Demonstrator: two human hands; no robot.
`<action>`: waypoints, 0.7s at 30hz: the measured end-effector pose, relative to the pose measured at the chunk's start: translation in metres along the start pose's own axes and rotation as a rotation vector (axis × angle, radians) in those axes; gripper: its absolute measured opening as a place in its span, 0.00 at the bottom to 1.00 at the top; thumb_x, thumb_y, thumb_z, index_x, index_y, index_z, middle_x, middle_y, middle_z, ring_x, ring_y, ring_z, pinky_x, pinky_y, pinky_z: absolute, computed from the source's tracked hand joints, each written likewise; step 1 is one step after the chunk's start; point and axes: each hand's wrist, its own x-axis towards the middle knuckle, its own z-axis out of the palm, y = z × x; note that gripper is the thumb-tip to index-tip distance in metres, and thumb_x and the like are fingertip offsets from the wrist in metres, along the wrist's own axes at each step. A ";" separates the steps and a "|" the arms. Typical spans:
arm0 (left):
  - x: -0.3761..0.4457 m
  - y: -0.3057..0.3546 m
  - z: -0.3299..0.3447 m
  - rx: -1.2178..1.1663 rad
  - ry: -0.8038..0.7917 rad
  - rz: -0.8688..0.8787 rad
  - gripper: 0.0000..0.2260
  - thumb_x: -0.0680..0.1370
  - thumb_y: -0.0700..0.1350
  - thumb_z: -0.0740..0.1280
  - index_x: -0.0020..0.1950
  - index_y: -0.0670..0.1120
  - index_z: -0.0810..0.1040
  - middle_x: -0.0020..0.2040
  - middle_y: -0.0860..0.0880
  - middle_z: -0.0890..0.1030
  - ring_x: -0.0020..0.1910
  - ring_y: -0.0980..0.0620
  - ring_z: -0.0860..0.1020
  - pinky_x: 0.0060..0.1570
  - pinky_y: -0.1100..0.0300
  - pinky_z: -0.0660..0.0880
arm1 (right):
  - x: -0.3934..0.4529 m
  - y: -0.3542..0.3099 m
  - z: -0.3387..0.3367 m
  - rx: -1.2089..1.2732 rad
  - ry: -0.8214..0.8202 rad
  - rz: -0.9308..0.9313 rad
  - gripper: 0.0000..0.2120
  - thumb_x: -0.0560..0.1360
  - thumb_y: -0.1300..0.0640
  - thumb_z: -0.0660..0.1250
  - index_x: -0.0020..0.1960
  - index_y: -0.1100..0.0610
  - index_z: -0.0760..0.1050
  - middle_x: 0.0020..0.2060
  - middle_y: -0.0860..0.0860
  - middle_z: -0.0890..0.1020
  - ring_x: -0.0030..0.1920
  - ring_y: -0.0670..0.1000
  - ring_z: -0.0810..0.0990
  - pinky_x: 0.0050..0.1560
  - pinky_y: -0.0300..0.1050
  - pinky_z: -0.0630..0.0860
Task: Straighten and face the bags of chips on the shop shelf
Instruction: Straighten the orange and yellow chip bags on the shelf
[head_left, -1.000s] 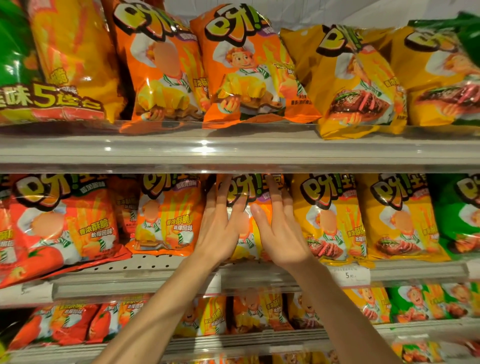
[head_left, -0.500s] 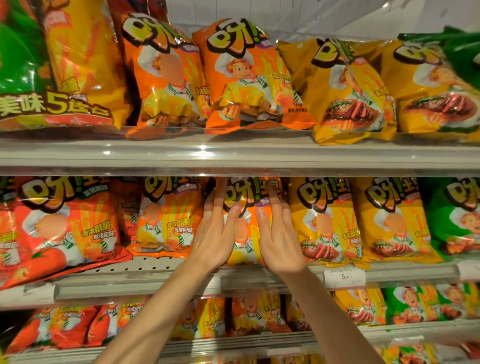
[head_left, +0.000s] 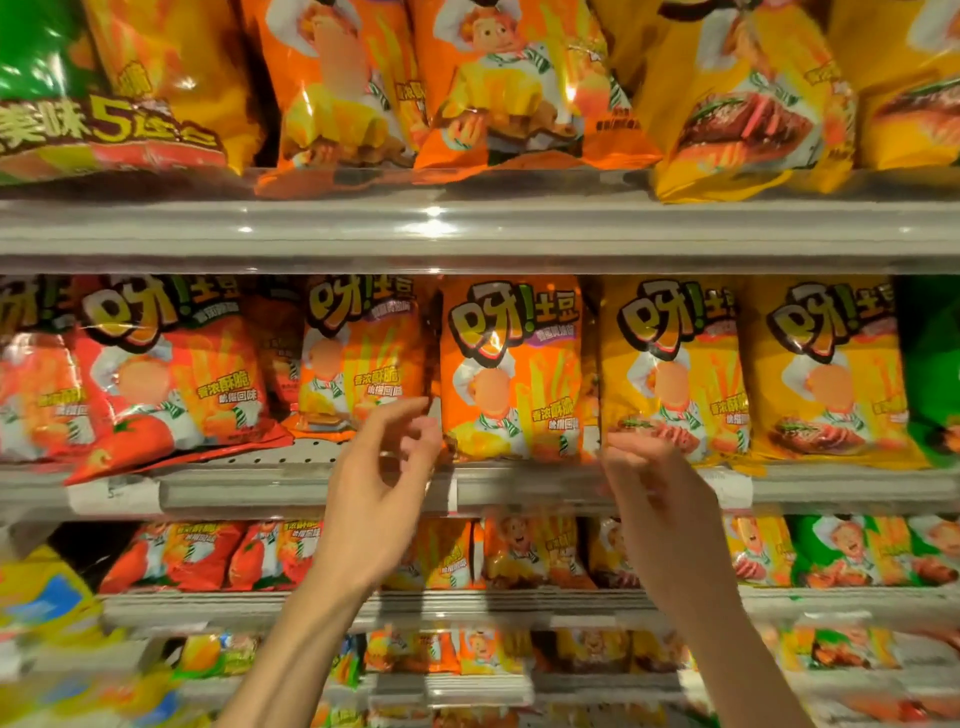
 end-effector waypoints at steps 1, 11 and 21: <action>-0.011 -0.004 -0.002 -0.019 -0.016 -0.049 0.07 0.81 0.50 0.67 0.58 0.58 0.78 0.48 0.53 0.82 0.45 0.51 0.81 0.46 0.47 0.79 | -0.011 0.007 -0.002 0.026 -0.021 0.034 0.05 0.80 0.53 0.65 0.51 0.50 0.79 0.37 0.48 0.82 0.37 0.47 0.80 0.37 0.38 0.74; -0.077 -0.055 -0.019 -0.041 -0.013 -0.333 0.07 0.81 0.46 0.66 0.52 0.55 0.83 0.49 0.57 0.85 0.52 0.58 0.81 0.60 0.54 0.75 | -0.059 0.056 0.011 0.051 -0.209 0.342 0.06 0.80 0.49 0.65 0.48 0.47 0.80 0.37 0.45 0.84 0.37 0.48 0.82 0.43 0.54 0.81; -0.053 -0.084 -0.096 -0.123 -0.077 -0.243 0.07 0.82 0.48 0.67 0.49 0.58 0.83 0.47 0.48 0.85 0.49 0.48 0.82 0.52 0.53 0.78 | -0.079 0.001 0.066 0.027 0.003 0.324 0.09 0.81 0.55 0.65 0.42 0.51 0.80 0.35 0.48 0.84 0.37 0.51 0.82 0.41 0.47 0.79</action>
